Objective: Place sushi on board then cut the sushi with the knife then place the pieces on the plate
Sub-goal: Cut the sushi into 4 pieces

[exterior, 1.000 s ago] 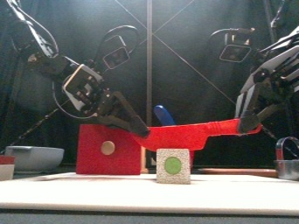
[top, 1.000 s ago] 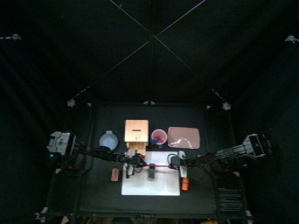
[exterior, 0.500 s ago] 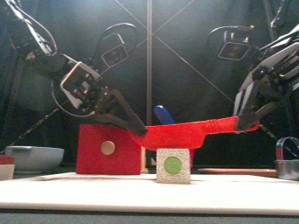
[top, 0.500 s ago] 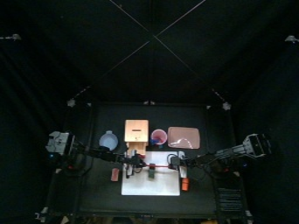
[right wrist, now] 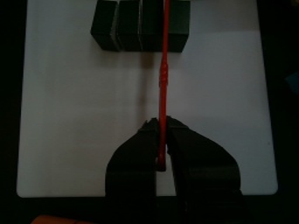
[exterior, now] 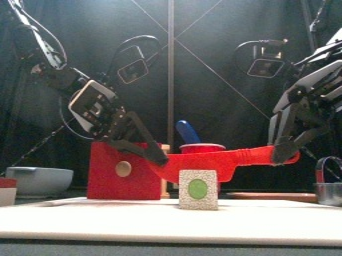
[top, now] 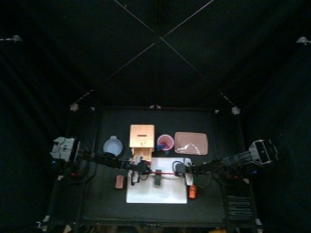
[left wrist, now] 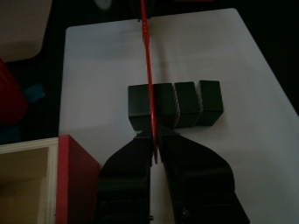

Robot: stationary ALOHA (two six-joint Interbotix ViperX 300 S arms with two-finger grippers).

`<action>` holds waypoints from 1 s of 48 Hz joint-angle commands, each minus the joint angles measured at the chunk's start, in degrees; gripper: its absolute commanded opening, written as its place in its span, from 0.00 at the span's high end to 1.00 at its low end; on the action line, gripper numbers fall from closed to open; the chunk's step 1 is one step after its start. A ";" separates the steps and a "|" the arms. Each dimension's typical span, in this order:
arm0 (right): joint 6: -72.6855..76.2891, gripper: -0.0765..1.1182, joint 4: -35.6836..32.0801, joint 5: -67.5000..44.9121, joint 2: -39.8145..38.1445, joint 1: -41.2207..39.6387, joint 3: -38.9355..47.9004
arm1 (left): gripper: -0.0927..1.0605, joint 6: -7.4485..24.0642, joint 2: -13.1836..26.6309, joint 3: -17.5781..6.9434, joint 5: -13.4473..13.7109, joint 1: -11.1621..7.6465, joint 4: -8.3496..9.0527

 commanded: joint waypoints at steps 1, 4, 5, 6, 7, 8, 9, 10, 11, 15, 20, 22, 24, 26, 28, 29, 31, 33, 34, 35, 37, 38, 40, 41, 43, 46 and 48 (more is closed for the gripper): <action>-0.18 0.60 0.26 0.18 0.97 0.88 -0.44 | 0.48 -0.09 0.79 -0.53 2.64 -0.53 0.09; -0.18 0.60 0.26 0.18 1.85 0.97 -0.62 | 0.48 -0.09 1.05 -1.23 4.31 -0.70 0.18; -0.18 0.60 0.26 0.18 1.93 0.97 -0.70 | 0.48 -0.09 1.05 -1.32 4.83 -0.70 0.18; -0.18 0.60 0.26 0.18 2.02 0.97 -0.70 | 0.48 -0.09 1.05 -1.49 5.27 -0.70 0.18; -0.18 0.60 0.26 0.26 2.20 0.97 -0.88 | 0.48 -0.09 1.05 -1.67 5.89 -0.70 0.18; -0.35 0.60 0.26 0.18 2.37 1.05 -0.97 | 0.48 -0.09 1.05 -1.85 6.24 -0.70 0.26; -0.35 0.60 0.26 0.26 2.29 1.05 -1.05 | 0.48 -0.09 0.97 -1.93 6.77 -0.70 0.35; -0.35 0.60 0.26 0.18 2.37 1.05 -1.14 | 0.48 0.00 0.97 -2.11 7.29 -0.70 0.44; -0.44 0.60 0.26 0.26 2.29 1.05 -1.23 | 0.48 0.00 0.97 -2.20 7.47 -0.70 0.53; -0.53 0.60 0.26 0.62 2.11 1.05 -1.49 | 0.48 0.00 0.97 -2.29 8.17 -0.70 1.32; -0.44 0.60 0.18 0.79 2.37 1.14 -1.49 | 0.48 -0.09 1.23 -2.37 9.23 -1.05 2.29; -0.53 0.60 0.26 0.79 2.55 1.32 -1.58 | 0.48 -0.09 1.32 -2.37 9.76 -1.23 2.55; -0.44 0.60 0.26 0.79 2.72 1.58 -1.67 | 0.48 -0.09 1.32 -2.37 10.28 -1.41 2.72; -0.53 0.60 0.18 0.79 2.81 1.67 -1.76 | 0.48 -0.09 1.32 -2.37 10.72 -1.49 2.72; -0.53 0.60 0.18 0.79 2.90 1.85 -1.85 | 0.48 -0.09 1.32 -2.37 10.99 -1.49 2.72; -0.53 0.60 0.18 0.79 2.90 2.02 -1.93 | 0.48 -0.09 1.32 -2.37 11.07 -1.58 2.72; -0.44 0.60 0.26 0.79 2.99 2.29 -1.93 | 0.48 -0.09 1.23 -2.37 11.25 -1.85 2.90; -0.35 0.60 0.26 0.79 2.99 2.55 -2.11 | 0.48 -0.09 1.14 -2.37 11.34 -2.11 3.16; -0.35 0.60 0.26 0.79 2.99 2.72 -2.11 | 0.48 -0.09 1.05 -2.37 11.34 -2.20 3.16; -0.35 0.60 0.26 0.88 2.99 2.81 -2.11 | 0.49 -0.09 1.05 -2.37 11.34 -2.29 3.16; -0.44 0.60 0.09 1.32 2.90 2.81 -2.29 | 0.49 -0.18 0.88 -2.37 11.34 -2.29 3.16; -0.44 0.60 0.00 1.49 2.81 2.81 -2.37 | 0.49 -0.18 0.70 -2.37 11.25 -2.37 3.16; -0.62 0.60 0.00 2.11 2.64 2.81 -2.72 | 0.49 -0.09 0.35 -2.37 11.25 -2.29 3.25; -0.70 0.60 0.00 2.55 2.55 2.81 -2.90 | 0.49 -0.09 0.26 -2.37 11.25 -2.29 3.25; -0.70 0.60 -0.09 3.43 2.29 2.81 -3.25 | 0.49 -0.09 -0.18 -2.37 11.25 -2.29 3.16; -0.70 0.60 -0.26 5.27 1.67 2.81 -3.78 | 0.49 -0.09 -1.23 -2.46 10.90 -2.29 3.25; -0.88 0.60 -0.26 6.94 0.88 2.81 -4.31 | 0.49 -0.09 -1.76 -2.46 10.72 -2.20 3.25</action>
